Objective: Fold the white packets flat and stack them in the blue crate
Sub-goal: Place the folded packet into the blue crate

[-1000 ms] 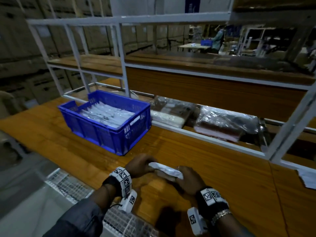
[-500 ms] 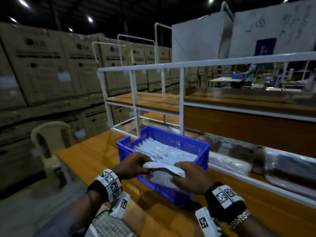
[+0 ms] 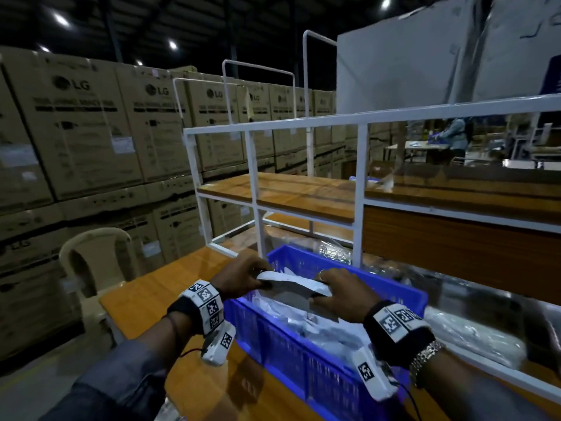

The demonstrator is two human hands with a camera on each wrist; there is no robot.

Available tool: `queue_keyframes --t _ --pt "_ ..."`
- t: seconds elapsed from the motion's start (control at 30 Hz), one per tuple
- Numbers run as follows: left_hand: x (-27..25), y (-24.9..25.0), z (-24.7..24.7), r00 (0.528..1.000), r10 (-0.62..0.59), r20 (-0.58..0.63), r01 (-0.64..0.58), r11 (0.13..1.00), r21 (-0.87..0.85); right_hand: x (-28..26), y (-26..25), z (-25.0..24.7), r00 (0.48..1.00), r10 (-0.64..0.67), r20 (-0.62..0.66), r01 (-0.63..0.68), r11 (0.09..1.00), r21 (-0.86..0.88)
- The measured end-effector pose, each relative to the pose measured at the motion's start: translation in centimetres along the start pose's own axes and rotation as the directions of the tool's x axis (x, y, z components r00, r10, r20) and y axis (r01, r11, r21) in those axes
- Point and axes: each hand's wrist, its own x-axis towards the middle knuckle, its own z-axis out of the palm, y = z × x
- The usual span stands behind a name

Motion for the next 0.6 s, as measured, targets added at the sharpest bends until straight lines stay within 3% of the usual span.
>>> queue_keyframes --t 0.2,0.37,0.47,0.6 --pt "5.0 -4.0 -1.2 0.993 -0.02 0.119 0.007 0.994 0.113 6.9 3.0 2.0 0.997 -0.001 0.083 0.003 1.0 -0.026" --pt "7.7 -6.9 -0.5 0.963 -0.078 0.258 -0.003 0.953 0.301 9.6 4.3 4.5 0.987 0.045 0.151 -0.043 0.999 -0.014" --pt "9.0 -9.2 0.1 0.929 -0.103 0.356 -0.034 0.933 0.358 10.5 4.3 5.6 0.98 0.038 0.194 -0.036 0.999 -0.011" --pt "10.8 -10.7 0.3 0.848 -0.118 0.517 -0.132 0.897 0.421 11.1 3.6 7.4 0.972 0.063 0.225 -0.064 0.998 -0.005"
